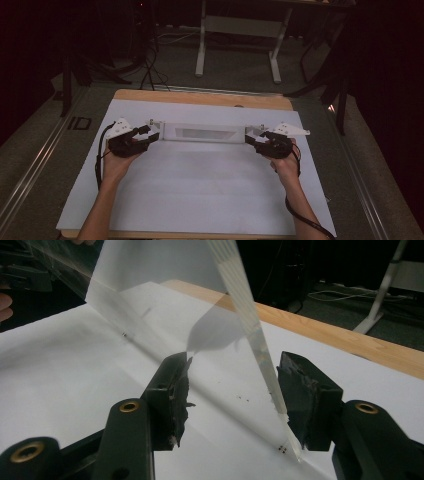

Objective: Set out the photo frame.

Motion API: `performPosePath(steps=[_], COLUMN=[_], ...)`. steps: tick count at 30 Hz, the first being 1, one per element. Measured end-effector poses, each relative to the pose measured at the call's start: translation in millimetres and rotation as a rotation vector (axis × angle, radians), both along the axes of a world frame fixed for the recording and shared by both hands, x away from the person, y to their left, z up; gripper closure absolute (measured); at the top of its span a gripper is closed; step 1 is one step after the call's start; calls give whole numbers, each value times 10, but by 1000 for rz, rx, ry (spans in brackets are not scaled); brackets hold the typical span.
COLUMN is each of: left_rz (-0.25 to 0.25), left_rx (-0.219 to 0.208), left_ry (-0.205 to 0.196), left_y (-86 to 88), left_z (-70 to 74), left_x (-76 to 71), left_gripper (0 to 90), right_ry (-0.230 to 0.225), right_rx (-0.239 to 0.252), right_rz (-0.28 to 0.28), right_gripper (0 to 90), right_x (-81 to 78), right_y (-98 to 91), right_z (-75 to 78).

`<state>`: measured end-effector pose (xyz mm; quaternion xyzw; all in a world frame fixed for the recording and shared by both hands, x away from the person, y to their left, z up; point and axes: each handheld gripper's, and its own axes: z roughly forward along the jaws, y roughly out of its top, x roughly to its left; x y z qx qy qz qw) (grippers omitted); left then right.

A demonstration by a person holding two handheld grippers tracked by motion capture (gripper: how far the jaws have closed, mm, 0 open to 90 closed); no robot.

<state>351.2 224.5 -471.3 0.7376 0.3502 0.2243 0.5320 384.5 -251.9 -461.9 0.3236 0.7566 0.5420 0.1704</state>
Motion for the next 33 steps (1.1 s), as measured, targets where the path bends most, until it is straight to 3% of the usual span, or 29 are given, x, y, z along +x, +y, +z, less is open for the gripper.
performPosePath(steps=[11, 19, 33], left_rz=[10, 16, 67], left_rx=[13, 14, 22], left_ry=[-15, -31, -30], left_y=[-95, -147, -224], left_z=[65, 85, 132], left_x=[79, 100, 149], left_gripper=[489, 496, 525], right_ry=[-6, -26, -41], right_rx=[6, -20, -18], right_rz=[-17, -39, -81], right_gripper=[468, 476, 480], right_x=[25, 34, 82], right_y=[14, 43, 81], right_z=[9, 39, 56])
